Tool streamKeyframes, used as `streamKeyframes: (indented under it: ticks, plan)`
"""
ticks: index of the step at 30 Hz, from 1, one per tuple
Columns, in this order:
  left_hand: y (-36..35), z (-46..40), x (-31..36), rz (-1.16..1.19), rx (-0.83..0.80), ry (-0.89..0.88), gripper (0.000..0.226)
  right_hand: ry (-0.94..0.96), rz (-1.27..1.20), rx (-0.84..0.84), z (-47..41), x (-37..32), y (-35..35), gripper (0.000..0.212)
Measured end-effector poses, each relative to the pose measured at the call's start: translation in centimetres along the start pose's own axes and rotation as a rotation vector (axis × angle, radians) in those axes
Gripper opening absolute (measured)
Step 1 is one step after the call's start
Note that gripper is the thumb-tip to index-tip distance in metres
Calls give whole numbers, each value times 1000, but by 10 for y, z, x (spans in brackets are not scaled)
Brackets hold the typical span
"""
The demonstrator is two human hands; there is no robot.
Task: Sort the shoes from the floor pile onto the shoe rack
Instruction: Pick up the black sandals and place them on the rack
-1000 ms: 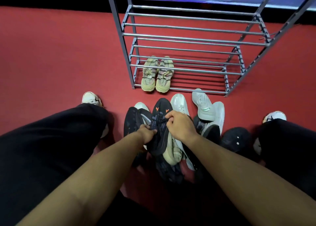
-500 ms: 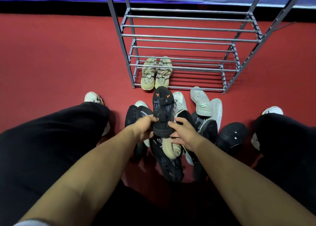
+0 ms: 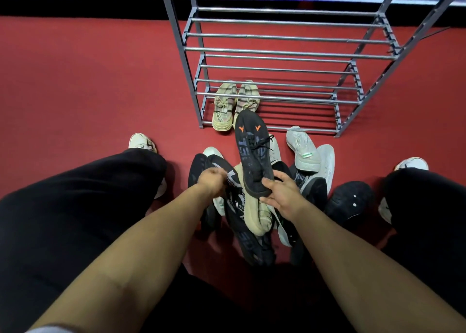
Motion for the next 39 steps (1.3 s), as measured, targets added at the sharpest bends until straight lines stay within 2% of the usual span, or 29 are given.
streamKeyframes:
  ticks: [5, 7, 9, 14, 17, 19, 25, 28, 30, 32, 34, 36, 39]
  plan:
    - [1, -3, -23, -262, -4, 113, 37, 4, 44, -7, -5, 6, -1, 22]
    - [-8, 5, -22, -93, -2, 201, 36, 4, 44, -7, -7, 8, -1, 23]
    - [-15, 4, -23, -74, 63, 217, 38, 4, 56, -4, -9, 9, -1, 22]
    - [-21, 3, -28, -243, 22, 300, 77, 11, 87, -6, -8, 13, 3, 21]
    - [-25, 0, -30, -402, 18, 291, 82, 14, 110, 0, -7, 12, 6, 23]
    - [-26, -4, -33, -459, 68, 236, 76, 10, 117, 15, -6, 10, 8, 24]
    - [-12, -19, -27, -44, 157, -3, 58, -83, -30, -12, -7, 7, 8, 20]
    - [5, -22, -19, 204, 12, 62, 34, -136, -102, -40, -9, 8, 2, 16]
    - [14, -16, -19, 191, -40, 90, 22, -148, -106, -46, -9, 9, -1, 16]
    - [15, -13, -19, 239, -82, 94, 27, -153, -109, -48, -9, 8, -1, 17]
    - [8, -14, -16, 359, -125, 75, 43, -153, -140, -51, -9, 4, 2, 19]
    - [9, -19, -12, 411, -53, 44, 52, -155, -191, -38, -11, -3, 4, 19]
    - [34, -35, -11, 342, 190, 9, 47, -111, -181, -12, -16, -17, 11, 18]
Point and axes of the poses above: each hand's wrist, its own z-axis away from the middle knuckle, its own y-axis out of the back of the hand, x = y × z, the point moved 2 cm from there along -z, towards the middle knuckle, and after that the axes turned 7 degrees about -z, right-handed, at the moved point
